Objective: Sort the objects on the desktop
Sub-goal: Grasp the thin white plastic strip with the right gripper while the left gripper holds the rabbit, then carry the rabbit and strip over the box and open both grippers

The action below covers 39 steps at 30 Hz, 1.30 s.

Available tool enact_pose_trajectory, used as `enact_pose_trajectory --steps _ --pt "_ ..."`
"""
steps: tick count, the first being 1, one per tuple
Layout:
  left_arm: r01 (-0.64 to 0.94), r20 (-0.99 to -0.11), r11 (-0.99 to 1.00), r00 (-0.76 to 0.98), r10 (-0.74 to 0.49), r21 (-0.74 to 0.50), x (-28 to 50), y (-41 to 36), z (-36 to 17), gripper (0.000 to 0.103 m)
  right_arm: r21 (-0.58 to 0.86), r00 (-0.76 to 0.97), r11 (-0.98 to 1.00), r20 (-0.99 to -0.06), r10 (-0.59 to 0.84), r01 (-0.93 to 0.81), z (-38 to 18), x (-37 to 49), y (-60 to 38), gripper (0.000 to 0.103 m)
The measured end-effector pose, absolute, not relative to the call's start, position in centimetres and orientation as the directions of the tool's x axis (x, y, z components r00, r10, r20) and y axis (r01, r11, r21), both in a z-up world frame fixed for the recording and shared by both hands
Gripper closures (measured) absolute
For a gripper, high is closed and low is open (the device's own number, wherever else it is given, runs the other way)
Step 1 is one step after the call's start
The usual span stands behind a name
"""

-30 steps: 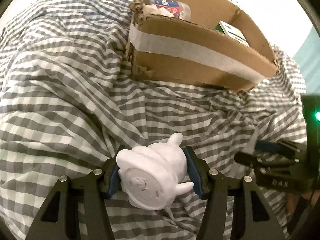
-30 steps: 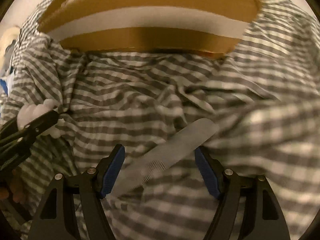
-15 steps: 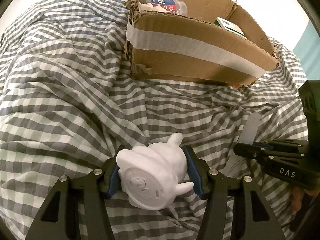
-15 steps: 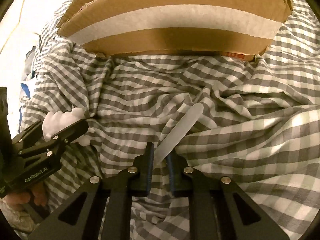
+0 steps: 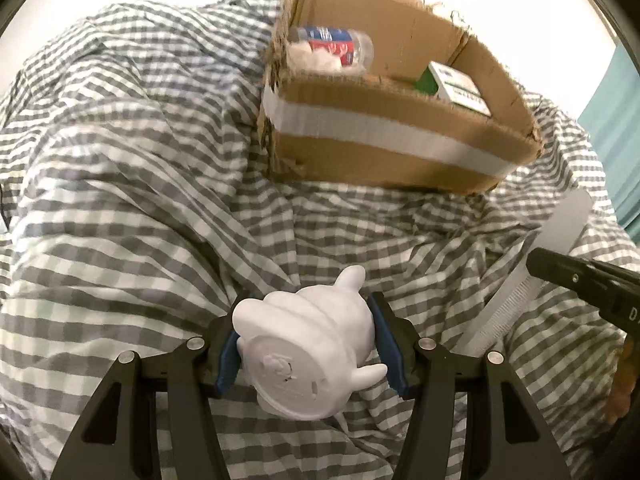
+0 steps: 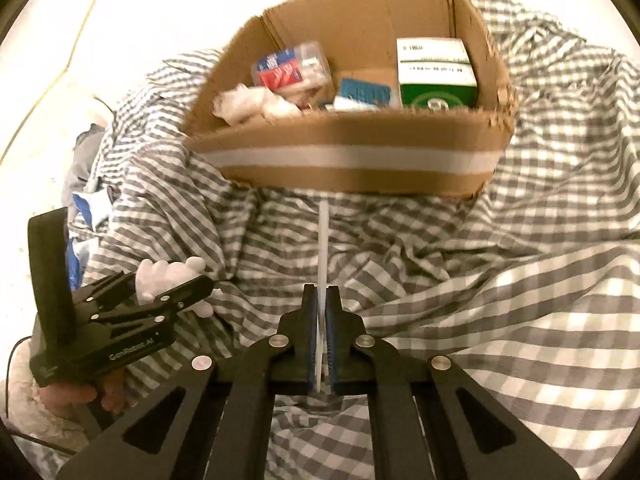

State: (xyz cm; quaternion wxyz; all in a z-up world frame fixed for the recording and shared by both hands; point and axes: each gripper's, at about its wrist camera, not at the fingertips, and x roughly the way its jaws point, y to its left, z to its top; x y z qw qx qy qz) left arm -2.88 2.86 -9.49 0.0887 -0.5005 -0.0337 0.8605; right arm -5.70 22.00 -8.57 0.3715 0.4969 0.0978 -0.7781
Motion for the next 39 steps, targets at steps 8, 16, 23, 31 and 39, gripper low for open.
enact_pose_trajectory --steps 8,16,23,31,39 --pt "-0.119 -0.832 -0.982 -0.522 0.188 -0.147 -2.6 2.5 -7.4 0.044 0.166 -0.271 -0.675 -0.827 -0.492 0.719 -6.5 -4.1 21.8 0.099" --pt "-0.136 -0.809 -0.983 -0.56 0.181 -0.126 -3.3 2.8 -5.1 0.044 0.121 -0.315 -0.652 -0.8 -0.511 0.749 -4.0 -3.3 21.7 0.099" --pt "-0.162 -0.771 -0.981 -0.61 0.184 -0.106 -5.1 3.5 -1.8 0.044 0.105 -0.336 -0.626 -0.769 -0.544 0.773 -0.8 -3.7 21.1 0.099" --pt "-0.194 -0.707 -0.978 -0.681 0.193 -0.08 -8.6 5.0 2.8 0.044 0.077 -0.397 -0.618 -0.704 -0.589 0.782 4.4 -5.8 20.2 0.099" --pt "-0.215 -0.676 -0.975 -0.71 0.198 -0.06 -13.0 7.2 4.4 0.044 0.082 -0.437 -0.648 -0.675 -0.595 0.757 6.7 -10.9 19.3 0.099"
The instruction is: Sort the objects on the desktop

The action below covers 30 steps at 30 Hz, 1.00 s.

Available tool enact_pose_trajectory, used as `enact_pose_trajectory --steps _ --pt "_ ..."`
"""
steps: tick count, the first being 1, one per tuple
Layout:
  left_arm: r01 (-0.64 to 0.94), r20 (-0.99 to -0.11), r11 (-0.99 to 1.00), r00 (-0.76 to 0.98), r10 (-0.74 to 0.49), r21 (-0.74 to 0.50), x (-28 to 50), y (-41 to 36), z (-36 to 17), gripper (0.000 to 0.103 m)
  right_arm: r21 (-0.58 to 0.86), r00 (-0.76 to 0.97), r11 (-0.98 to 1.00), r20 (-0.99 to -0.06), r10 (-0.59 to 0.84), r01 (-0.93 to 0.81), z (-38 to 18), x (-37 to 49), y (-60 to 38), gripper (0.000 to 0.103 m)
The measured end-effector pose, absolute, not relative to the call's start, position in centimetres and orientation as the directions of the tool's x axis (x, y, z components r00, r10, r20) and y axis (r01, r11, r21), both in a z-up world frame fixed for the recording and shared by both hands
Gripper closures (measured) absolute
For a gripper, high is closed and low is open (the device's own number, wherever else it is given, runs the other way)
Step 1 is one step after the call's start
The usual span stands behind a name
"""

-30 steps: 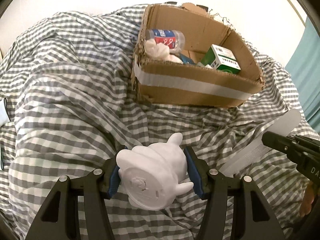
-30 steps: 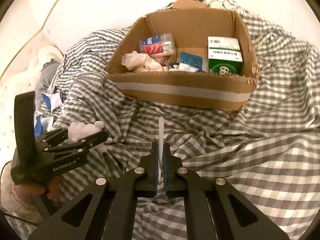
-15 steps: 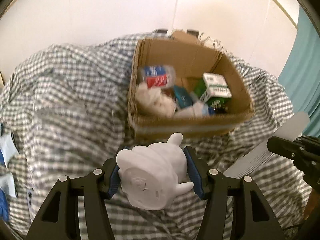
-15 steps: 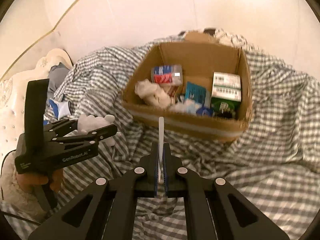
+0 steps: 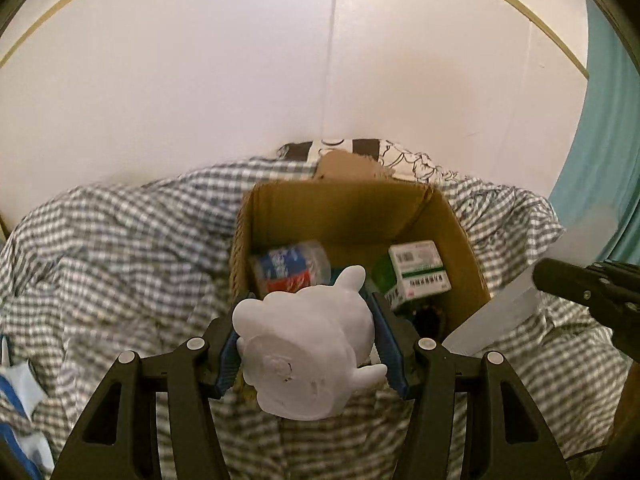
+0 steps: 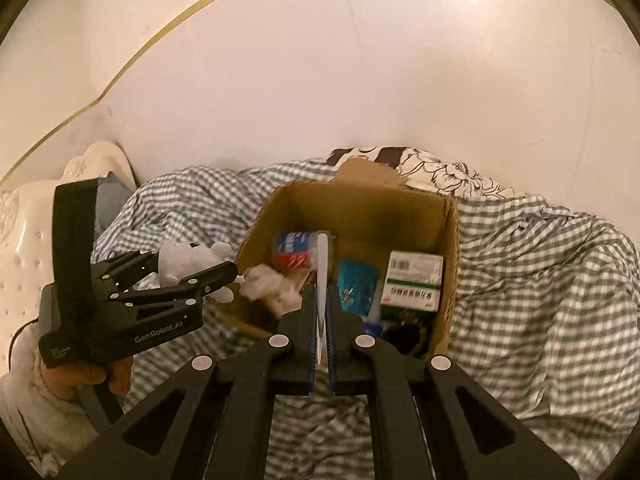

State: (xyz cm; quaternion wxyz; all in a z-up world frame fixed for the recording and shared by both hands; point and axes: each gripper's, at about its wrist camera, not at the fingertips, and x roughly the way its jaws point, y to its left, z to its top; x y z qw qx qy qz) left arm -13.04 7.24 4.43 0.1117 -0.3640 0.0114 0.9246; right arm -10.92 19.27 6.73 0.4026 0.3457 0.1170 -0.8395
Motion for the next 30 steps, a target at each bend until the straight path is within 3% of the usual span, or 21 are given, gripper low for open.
enact_pose_trajectory --steps 9,11,12,13,14,16,22,30 --pt "-0.195 -0.741 -0.98 -0.654 0.156 -0.035 -19.4 9.7 -1.5 0.043 0.128 -0.355 -0.687 -0.781 -0.514 0.715 1.6 -18.8 16.7 0.099" --pt "-0.194 -0.735 -0.981 -0.664 0.137 -0.007 -20.1 10.1 -2.1 0.035 0.118 -0.366 -0.708 -0.79 -0.491 0.696 0.9 -20.1 16.3 0.099" --pt "-0.183 -0.738 -0.983 -0.667 0.109 0.02 -20.4 10.3 -2.2 0.019 0.117 -0.375 -0.721 -0.792 -0.483 0.683 0.8 -20.8 16.3 0.097" --pt "-0.147 -0.745 -0.986 -0.666 0.036 0.084 -20.6 10.6 -2.1 0.01 0.108 -0.396 -0.737 -0.786 -0.474 0.668 1.0 -21.3 16.3 0.082" --pt "-0.126 -0.743 -0.985 -0.669 -0.005 0.12 -20.6 10.6 -1.9 0.01 0.093 -0.421 -0.749 -0.778 -0.466 0.656 1.3 -21.5 16.4 0.051" --pt "-0.127 -0.724 -0.981 -0.69 -0.018 0.145 -19.8 10.5 -0.9 0.01 0.058 -0.506 -0.783 -0.733 -0.454 0.62 2.8 -21.4 17.0 0.021" --pt "-0.11 -0.655 -0.985 -0.756 -0.004 0.133 -16.1 9.0 3.8 0.003 0.064 -0.588 -0.814 -0.658 -0.47 0.578 7.0 -18.6 19.7 0.021" --pt "-0.089 -0.551 -0.992 -0.834 0.027 0.086 -11.6 7.6 11.5 0.0 -0.016 -0.674 -0.817 -0.575 -0.465 0.577 12.8 -11.7 21.5 0.012"
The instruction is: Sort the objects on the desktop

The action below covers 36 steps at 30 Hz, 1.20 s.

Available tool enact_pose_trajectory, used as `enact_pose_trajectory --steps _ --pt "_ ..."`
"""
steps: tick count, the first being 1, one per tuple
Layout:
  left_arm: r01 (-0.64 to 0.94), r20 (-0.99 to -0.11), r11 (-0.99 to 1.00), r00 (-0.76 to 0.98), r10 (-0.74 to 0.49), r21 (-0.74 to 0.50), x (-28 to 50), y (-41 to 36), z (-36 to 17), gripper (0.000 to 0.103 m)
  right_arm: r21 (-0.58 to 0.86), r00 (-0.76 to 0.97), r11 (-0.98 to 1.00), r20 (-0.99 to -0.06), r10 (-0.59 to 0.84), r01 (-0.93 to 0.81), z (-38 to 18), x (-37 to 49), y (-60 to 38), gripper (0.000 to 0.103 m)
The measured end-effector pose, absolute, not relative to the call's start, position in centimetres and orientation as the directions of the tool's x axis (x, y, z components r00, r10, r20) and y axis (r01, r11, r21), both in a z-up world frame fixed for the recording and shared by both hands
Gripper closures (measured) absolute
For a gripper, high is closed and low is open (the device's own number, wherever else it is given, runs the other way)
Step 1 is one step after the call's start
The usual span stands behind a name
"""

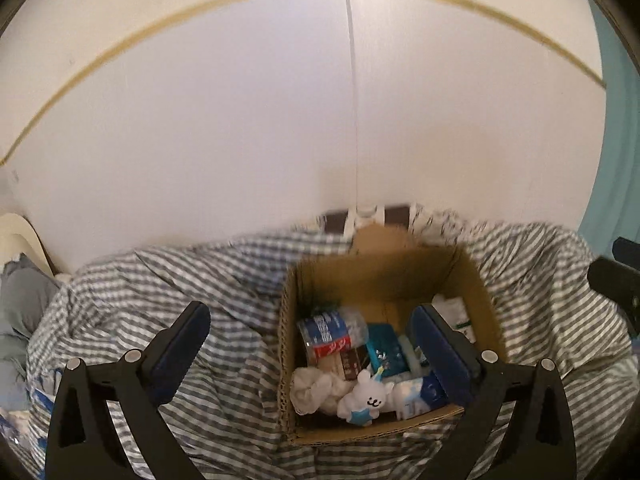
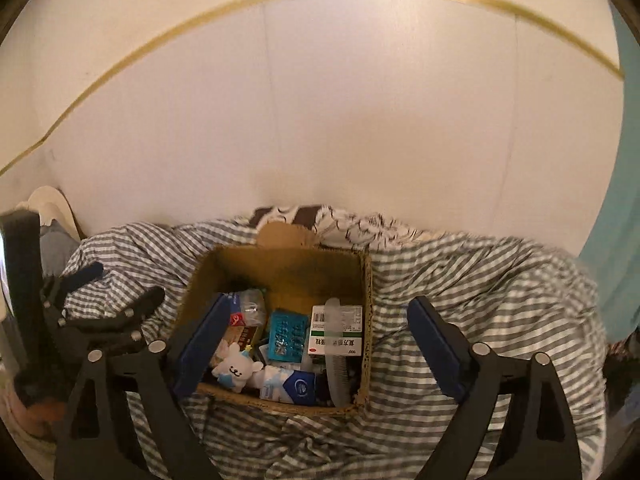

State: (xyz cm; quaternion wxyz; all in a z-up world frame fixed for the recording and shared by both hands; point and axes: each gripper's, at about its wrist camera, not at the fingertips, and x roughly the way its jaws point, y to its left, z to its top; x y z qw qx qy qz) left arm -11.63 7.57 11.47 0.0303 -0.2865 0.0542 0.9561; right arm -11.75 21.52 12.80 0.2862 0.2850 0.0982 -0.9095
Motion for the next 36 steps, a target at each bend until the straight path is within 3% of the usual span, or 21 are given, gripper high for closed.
enact_pose_trajectory --steps 4,7,11,15,19,23,29,36 --pt "-0.081 -0.517 -0.991 -0.856 0.016 0.104 -11.4 7.7 12.4 0.0 -0.056 -0.707 -0.814 -0.533 -0.465 0.578 14.9 -9.8 21.7 0.003" --pt "-0.095 -0.504 -0.993 -0.862 0.051 0.063 -11.9 7.0 10.2 0.0 -0.05 -0.716 -0.805 -0.49 -0.496 0.592 14.8 -8.9 21.7 0.0" --pt "-0.053 -0.512 -0.998 -0.859 0.03 0.03 -11.6 5.5 5.6 0.0 -0.041 -0.681 -0.772 -0.504 -0.532 0.634 9.7 -9.0 21.1 0.0" --pt "-0.024 -0.511 -1.0 -0.86 0.011 0.019 -10.6 4.3 1.4 0.0 -0.135 -0.729 -0.799 -0.52 -0.445 0.585 3.5 -9.0 20.3 0.0" --pt "0.037 -0.559 -0.998 -0.829 -0.002 -0.051 -8.0 2.9 -1.6 0.0 -0.07 -0.722 -0.829 -0.536 -0.438 0.555 0.2 -8.3 21.3 0.0" --pt "0.024 -0.556 -0.991 -0.83 0.054 -0.131 -4.9 2.7 -2.1 0.0 0.003 -0.717 -0.85 -0.535 -0.447 0.527 -0.9 -6.8 22.8 0.0" --pt "0.048 -0.523 -0.998 -0.852 -0.023 -0.035 -3.1 3.5 -0.2 0.0 -0.043 -0.749 -0.855 -0.507 -0.427 0.516 -0.8 -4.0 23.1 0.0" --pt "0.058 -0.559 -0.995 -0.829 -0.001 -0.084 -2.4 2.6 -1.0 0.0 -0.046 -0.752 -0.861 -0.513 -0.414 0.506 -1.7 -3.0 23.3 0.0"
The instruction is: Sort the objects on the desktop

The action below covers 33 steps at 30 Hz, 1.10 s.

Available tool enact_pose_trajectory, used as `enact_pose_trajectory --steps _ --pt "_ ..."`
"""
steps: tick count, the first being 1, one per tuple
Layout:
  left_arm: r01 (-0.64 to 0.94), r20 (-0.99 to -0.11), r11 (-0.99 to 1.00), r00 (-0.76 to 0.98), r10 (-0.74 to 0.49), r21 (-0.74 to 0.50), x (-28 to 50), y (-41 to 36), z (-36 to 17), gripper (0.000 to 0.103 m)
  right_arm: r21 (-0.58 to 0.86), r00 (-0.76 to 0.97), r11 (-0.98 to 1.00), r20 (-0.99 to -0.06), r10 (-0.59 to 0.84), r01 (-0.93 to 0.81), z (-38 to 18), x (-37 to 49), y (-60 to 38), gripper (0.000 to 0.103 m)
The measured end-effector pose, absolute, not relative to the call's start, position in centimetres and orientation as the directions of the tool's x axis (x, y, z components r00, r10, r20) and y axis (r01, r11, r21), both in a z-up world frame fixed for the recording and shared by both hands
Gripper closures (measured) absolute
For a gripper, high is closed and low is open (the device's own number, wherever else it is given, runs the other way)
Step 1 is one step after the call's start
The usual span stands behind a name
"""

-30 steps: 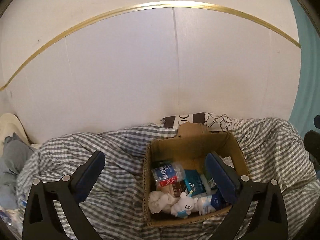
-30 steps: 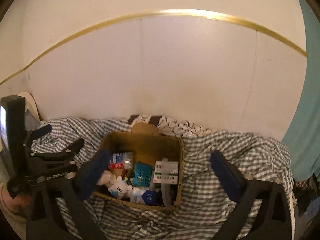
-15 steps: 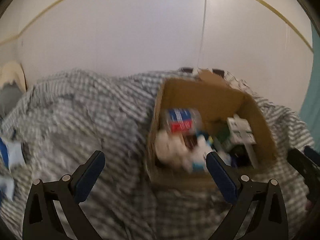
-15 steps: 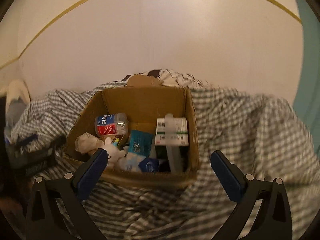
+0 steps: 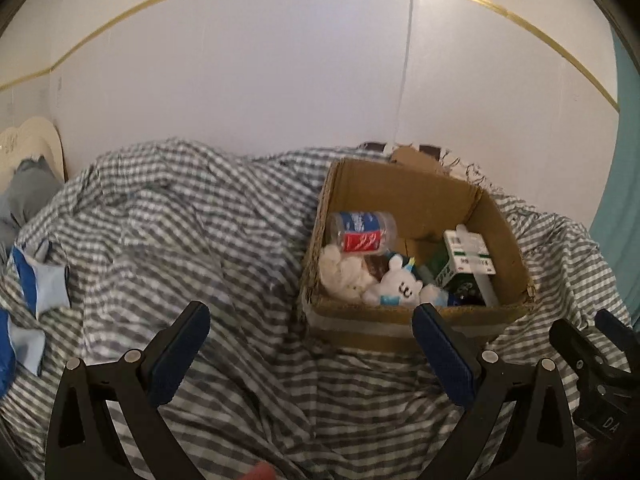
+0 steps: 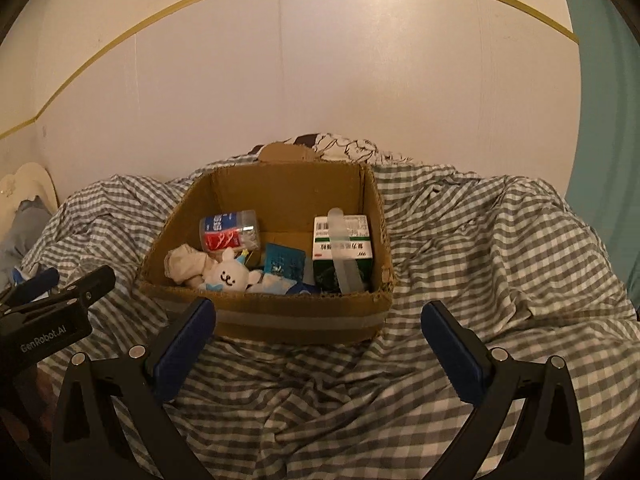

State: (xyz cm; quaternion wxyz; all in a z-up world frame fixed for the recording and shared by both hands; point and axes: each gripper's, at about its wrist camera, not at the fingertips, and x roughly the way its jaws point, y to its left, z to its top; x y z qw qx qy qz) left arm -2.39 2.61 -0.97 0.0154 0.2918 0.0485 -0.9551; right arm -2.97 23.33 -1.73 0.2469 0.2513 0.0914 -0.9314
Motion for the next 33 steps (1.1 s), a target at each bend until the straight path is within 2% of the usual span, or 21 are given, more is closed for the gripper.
enact_pose_trajectory --steps 9,33 --pt "0.046 -0.588 -0.999 -0.809 -0.021 -0.027 -2.2 3.4 -2.6 0.0 -0.054 -0.76 -0.87 -0.515 -0.397 0.491 -2.4 -3.0 23.3 0.0" --pt "0.049 -0.592 -0.999 -0.805 -0.027 -0.02 -2.1 3.7 -2.5 0.0 -0.083 -0.744 -0.86 -0.548 -0.382 0.503 -3.5 -2.9 22.7 0.0"
